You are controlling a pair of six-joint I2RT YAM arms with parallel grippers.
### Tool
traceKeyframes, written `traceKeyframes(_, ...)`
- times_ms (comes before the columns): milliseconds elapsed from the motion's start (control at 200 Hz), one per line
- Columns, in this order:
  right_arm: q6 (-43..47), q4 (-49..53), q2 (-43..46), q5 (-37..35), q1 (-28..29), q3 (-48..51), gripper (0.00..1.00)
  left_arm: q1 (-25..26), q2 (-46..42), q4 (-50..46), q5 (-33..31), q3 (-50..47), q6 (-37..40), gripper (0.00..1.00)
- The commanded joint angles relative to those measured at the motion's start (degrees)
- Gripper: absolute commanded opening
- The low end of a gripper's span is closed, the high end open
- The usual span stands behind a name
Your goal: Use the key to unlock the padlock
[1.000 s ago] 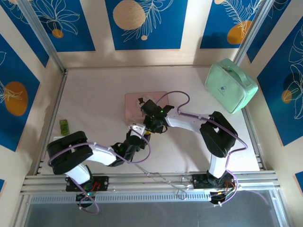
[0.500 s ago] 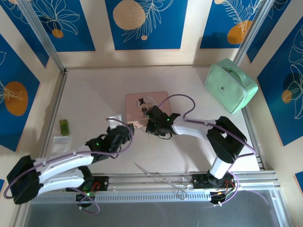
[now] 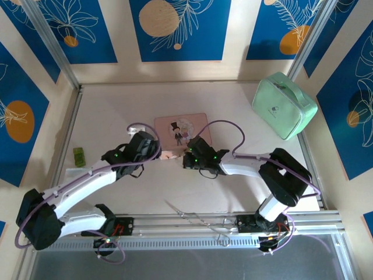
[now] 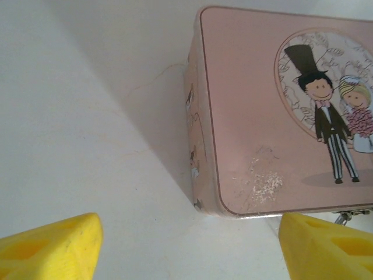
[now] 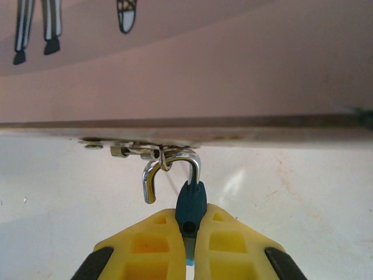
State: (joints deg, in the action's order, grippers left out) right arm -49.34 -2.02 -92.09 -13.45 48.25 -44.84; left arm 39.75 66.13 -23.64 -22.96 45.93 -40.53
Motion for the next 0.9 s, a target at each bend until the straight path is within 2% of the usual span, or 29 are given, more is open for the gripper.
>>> traceKeyframes(0, 2.45, -4.32, 0.35, 0.61, -0.31, 1.46, 0.00, -2.35, 1.48, -1.40, 5.36, 2.12, 0.22, 0.82)
traceKeyframes(285, 3.09, -21.33, 1.77, 2.90, -1.95, 10.93, 0.00, -7.17, 5.26, 2.10, 13.29, 2.91, -0.71, 0.84)
traceKeyframes(625, 1.20, -32.78, 3.36, 4.43, -4.23, 18.39, 0.00, -7.67, 9.96, 6.25, 16.19, 3.04, -1.98, 0.80)
traceKeyframes(785, -2.00, -38.73, -0.98, 10.85, -6.85, 18.45, 0.00, -7.93, 11.79, 8.65, 17.55, 2.67, -2.62, 0.78)
traceKeyframes(895, -5.11, -46.55, -4.53, 15.11, -8.10, 19.49, 0.00, -8.08, 12.90, 9.68, 17.86, 2.41, -2.99, 0.77)
